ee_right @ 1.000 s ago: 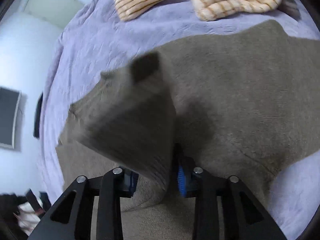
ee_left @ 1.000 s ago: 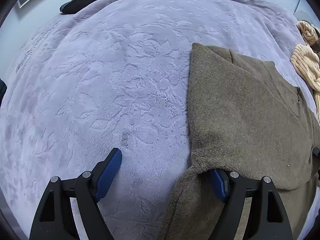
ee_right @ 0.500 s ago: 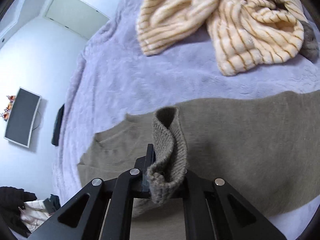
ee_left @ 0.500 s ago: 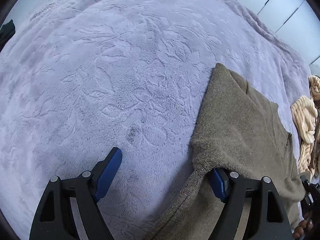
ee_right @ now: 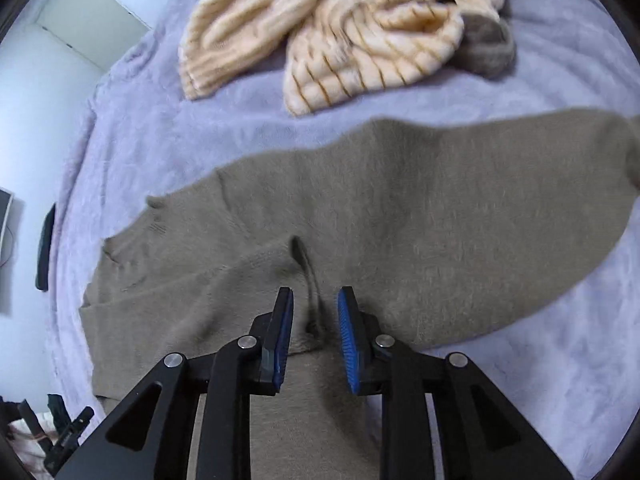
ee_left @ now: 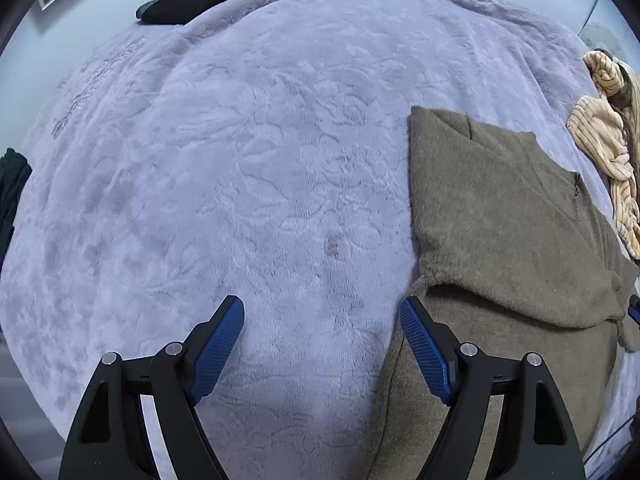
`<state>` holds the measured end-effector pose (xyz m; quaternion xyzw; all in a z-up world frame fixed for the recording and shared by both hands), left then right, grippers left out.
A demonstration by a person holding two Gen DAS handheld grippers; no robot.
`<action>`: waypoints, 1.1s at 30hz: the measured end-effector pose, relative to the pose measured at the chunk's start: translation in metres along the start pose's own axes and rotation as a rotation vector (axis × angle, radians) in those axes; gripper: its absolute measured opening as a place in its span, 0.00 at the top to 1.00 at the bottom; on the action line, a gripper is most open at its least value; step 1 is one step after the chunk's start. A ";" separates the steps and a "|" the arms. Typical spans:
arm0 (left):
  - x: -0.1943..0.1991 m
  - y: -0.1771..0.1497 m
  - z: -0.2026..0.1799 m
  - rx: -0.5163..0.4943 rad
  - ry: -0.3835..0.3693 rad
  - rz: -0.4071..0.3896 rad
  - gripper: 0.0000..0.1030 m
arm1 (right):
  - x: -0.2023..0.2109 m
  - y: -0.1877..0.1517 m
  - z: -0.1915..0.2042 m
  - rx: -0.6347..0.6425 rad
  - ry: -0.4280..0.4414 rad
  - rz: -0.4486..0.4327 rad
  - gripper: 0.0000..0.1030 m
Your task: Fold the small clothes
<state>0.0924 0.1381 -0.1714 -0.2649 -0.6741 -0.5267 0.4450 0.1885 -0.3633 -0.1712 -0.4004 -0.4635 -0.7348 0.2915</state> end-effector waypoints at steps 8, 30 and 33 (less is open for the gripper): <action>-0.016 0.029 -0.065 -0.113 -0.100 -0.016 0.22 | -0.033 -0.007 0.112 0.295 0.174 0.157 0.52; -0.063 0.014 -0.102 -0.139 -0.110 0.071 0.22 | -0.036 -0.050 -0.002 -0.366 0.224 0.192 0.52; -0.064 0.014 -0.095 -0.084 -0.107 0.072 0.22 | -0.048 -0.036 0.006 -0.382 0.256 0.165 0.58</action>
Point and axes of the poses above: each gripper's, at about its wrist camera, not at the fingertips, and x roughly against the way its jaws point, z to its left, y to its top, the point moved 7 cm from there along -x, roughly the way its jaws point, and after that the axes turned 9 degrees about -z, right-handed, at the moved point
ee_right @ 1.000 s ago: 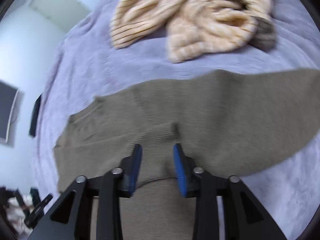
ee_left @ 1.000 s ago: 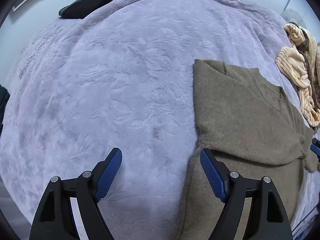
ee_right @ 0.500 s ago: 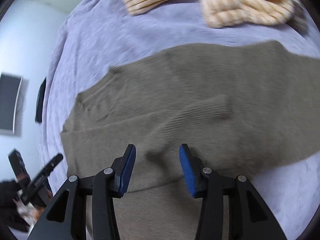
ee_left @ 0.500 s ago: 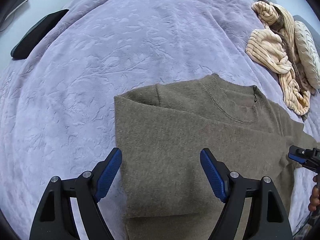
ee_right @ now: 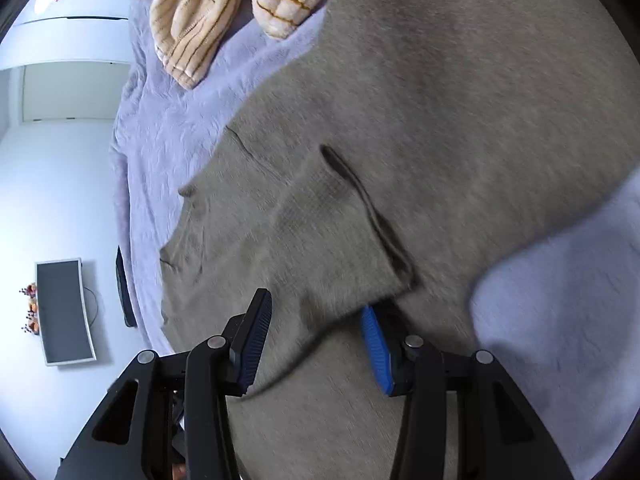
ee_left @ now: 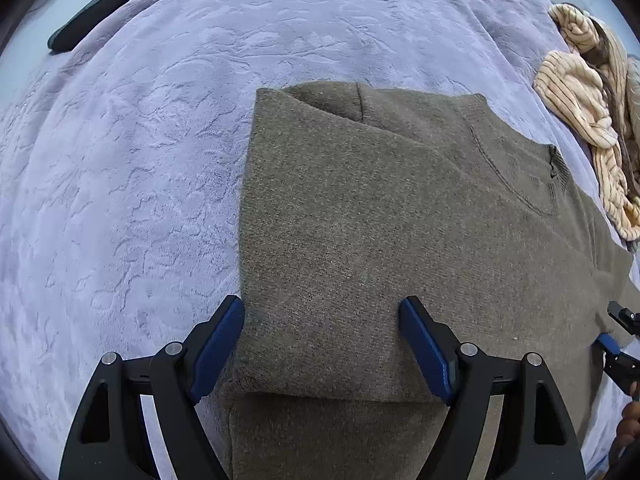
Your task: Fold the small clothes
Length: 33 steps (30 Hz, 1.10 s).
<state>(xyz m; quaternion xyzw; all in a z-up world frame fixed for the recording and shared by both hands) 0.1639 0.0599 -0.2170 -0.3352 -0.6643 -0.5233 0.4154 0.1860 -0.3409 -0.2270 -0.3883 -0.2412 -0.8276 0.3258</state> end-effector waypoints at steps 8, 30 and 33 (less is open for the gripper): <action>0.004 -0.015 0.009 0.004 0.022 -0.021 0.20 | 0.006 0.018 0.035 0.211 -0.028 -0.042 0.92; 0.081 -0.112 -0.099 -0.248 -0.085 0.143 0.20 | 0.085 -0.058 -0.042 0.248 -0.197 0.109 0.48; 0.089 -0.128 -0.126 -0.267 -0.119 0.166 0.20 | 0.096 -0.060 -0.053 0.219 -0.182 0.110 0.48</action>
Point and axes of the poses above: each gripper's, at about its wrist camera, not at the fingertips, and x roughly against the way its jaws point, z to its left, y to its top, the point moved 7 cm from there along -x, roughly the way its jaws point, and after that the axes turned 9 degrees about -z, right-handed, at the moved point
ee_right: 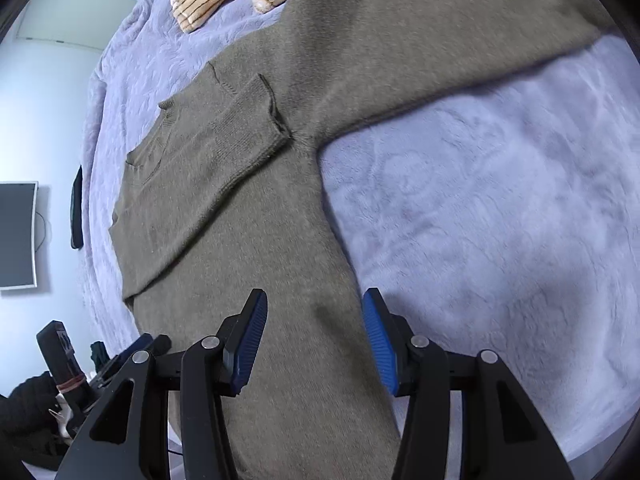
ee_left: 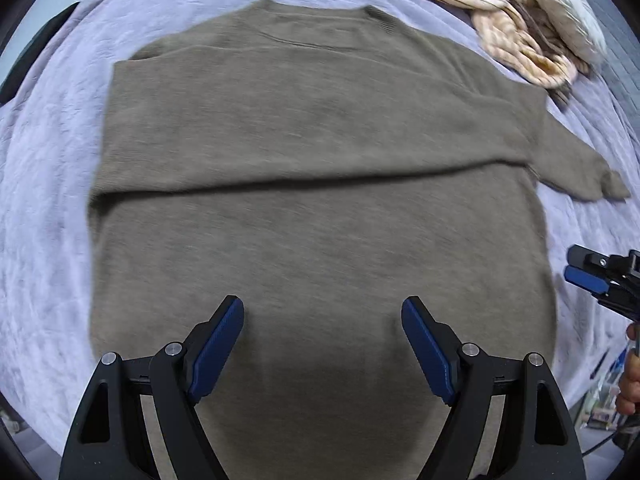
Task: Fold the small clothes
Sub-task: 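Grasp the cuff of the other sleeve with the right tool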
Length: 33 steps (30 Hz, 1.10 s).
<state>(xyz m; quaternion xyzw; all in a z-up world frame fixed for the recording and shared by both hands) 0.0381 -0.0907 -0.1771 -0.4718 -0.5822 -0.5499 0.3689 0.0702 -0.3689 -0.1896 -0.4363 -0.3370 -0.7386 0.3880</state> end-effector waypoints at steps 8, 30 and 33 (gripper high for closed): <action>-0.004 0.011 -0.064 -0.044 -0.034 0.009 0.20 | 0.031 0.017 -0.042 -0.049 0.011 -0.059 0.48; -0.052 0.087 -0.169 -0.132 -0.049 -0.050 0.20 | 0.060 0.171 -0.206 -0.537 0.110 -0.421 0.48; -0.063 0.101 -0.178 -0.124 -0.033 -0.069 0.20 | 0.052 0.176 -0.214 -0.599 0.160 -0.436 0.48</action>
Point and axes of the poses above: each gripper's, at about its wrist camera, not at the fingertips, and x roughly against the way its jaws point, z to its left, y to its top, the point moved 7 cm from there along -x, roughly the way its jaws point, and after that the axes turned 9 degrees about -z, right-handed, at the moved point
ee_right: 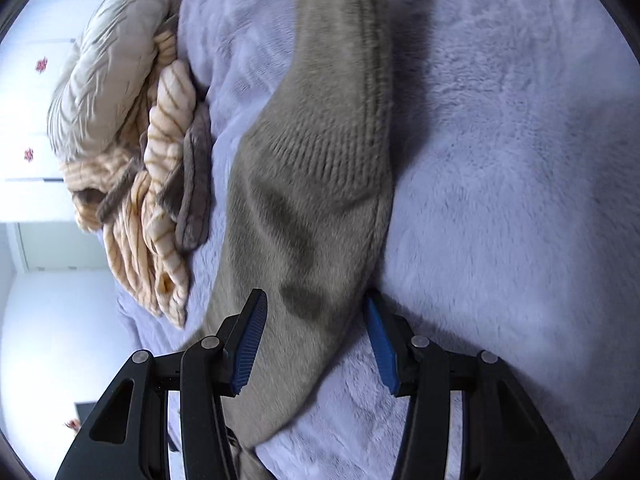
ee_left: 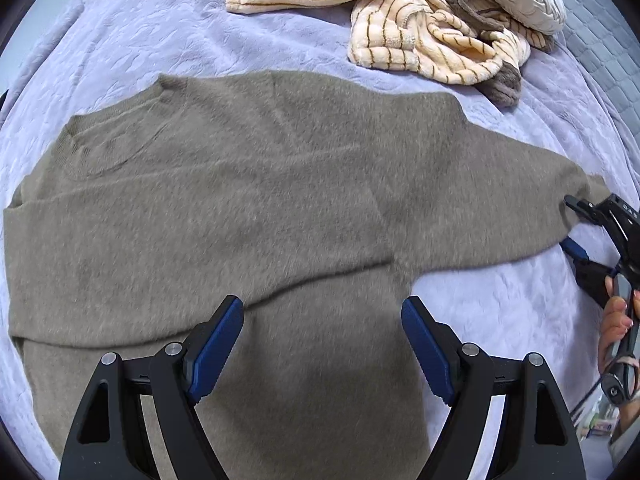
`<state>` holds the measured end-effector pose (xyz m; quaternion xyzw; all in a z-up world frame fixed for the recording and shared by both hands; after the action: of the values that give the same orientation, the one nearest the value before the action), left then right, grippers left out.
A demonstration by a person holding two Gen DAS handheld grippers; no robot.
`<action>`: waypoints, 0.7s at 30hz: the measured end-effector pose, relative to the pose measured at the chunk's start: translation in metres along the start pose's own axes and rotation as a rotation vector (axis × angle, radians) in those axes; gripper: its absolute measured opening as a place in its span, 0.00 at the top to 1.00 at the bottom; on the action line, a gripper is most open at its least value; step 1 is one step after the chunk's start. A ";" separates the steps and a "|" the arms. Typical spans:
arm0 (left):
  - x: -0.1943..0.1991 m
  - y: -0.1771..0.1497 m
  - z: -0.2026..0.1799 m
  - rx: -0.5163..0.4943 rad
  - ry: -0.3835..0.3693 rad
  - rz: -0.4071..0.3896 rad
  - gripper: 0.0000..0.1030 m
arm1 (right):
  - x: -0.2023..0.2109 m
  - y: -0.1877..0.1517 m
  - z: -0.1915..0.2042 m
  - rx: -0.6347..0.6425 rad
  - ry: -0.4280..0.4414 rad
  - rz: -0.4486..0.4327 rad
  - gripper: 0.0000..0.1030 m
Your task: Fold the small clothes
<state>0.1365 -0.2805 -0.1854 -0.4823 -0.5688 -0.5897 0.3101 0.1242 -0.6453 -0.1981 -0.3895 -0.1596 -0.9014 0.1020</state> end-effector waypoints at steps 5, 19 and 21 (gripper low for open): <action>-0.016 0.020 -0.003 0.008 0.041 -0.033 0.20 | -0.008 0.012 0.001 -0.120 0.067 0.010 0.49; -0.050 0.022 -0.020 -0.088 0.029 0.002 0.20 | 0.031 -0.028 0.134 0.239 0.296 0.092 0.90; -0.038 0.024 -0.010 -0.063 0.003 -0.011 0.20 | 0.038 -0.046 0.158 0.307 0.319 0.107 0.90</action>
<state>0.1693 -0.3007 -0.2109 -0.4877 -0.5520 -0.6098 0.2925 0.1898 -0.5470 -0.0779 -0.2299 -0.2560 -0.9099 0.2317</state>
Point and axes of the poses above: each gripper's, at about its wrist camera, not at the fingertips, and x roughly against the way its jaws point, z to its left, y to its top, the point moved 7 cm from there along -x, roughly the way its jaws point, and after that the axes turned 9 degrees about -z, right-handed, at the moved point
